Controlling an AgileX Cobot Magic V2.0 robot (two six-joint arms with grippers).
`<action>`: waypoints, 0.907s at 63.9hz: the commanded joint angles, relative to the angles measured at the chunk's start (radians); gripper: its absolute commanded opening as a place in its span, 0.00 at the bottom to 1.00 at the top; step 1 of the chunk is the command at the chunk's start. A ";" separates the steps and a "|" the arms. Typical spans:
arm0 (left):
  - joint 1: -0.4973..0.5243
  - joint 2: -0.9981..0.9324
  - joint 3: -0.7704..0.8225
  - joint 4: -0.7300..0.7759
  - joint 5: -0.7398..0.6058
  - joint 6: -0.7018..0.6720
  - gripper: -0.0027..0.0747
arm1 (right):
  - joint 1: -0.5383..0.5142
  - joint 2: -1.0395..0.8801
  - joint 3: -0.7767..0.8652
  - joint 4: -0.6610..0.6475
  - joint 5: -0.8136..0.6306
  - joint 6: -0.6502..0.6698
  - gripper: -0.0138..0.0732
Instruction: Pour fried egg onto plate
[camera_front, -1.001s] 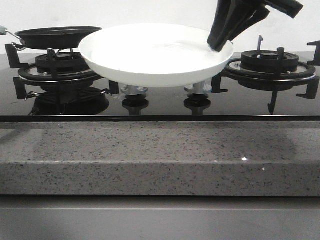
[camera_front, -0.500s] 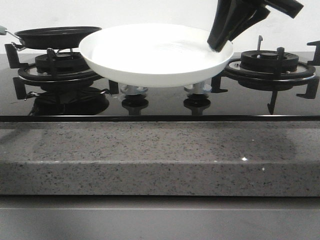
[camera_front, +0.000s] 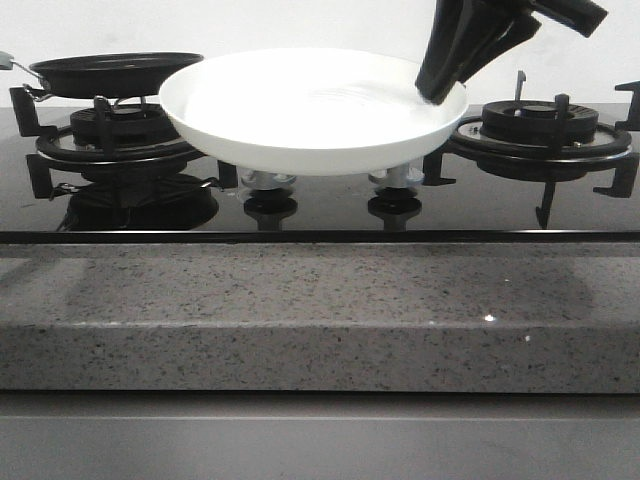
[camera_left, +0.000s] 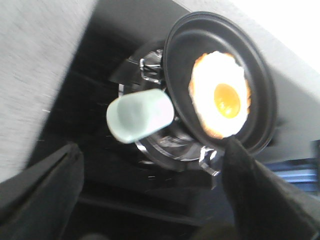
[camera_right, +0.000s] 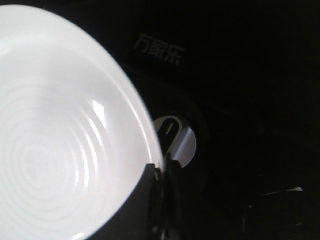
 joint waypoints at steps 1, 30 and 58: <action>0.023 0.026 -0.051 -0.134 0.004 0.011 0.75 | -0.001 -0.042 -0.026 0.020 -0.039 -0.008 0.09; 0.035 0.190 -0.056 -0.465 0.098 0.012 0.75 | -0.001 -0.042 -0.026 0.020 -0.039 -0.008 0.09; 0.035 0.221 -0.056 -0.574 0.111 0.046 0.75 | -0.001 -0.042 -0.026 0.020 -0.039 -0.008 0.09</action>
